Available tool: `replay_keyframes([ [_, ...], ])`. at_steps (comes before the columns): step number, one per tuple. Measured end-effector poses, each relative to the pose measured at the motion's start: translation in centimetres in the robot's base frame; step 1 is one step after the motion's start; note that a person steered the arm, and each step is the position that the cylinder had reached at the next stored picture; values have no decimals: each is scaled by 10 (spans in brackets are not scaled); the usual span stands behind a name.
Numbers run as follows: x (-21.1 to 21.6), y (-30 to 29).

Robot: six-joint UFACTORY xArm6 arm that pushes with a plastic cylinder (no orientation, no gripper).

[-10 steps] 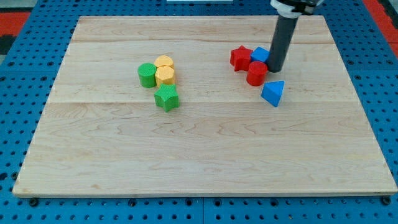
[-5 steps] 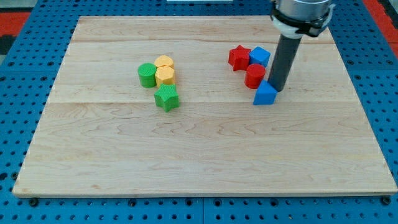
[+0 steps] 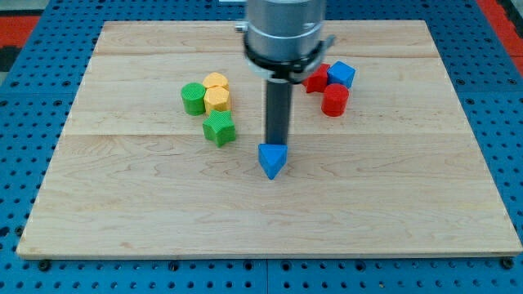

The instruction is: Move blue triangle towards the bottom center

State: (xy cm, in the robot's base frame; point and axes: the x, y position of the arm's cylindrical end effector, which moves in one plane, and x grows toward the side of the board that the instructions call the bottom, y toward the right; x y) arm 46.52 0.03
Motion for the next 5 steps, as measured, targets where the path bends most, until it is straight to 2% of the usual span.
replay_keyframes([
  [1, 31, -6],
  [2, 44, 20],
  [5, 69, -65],
])
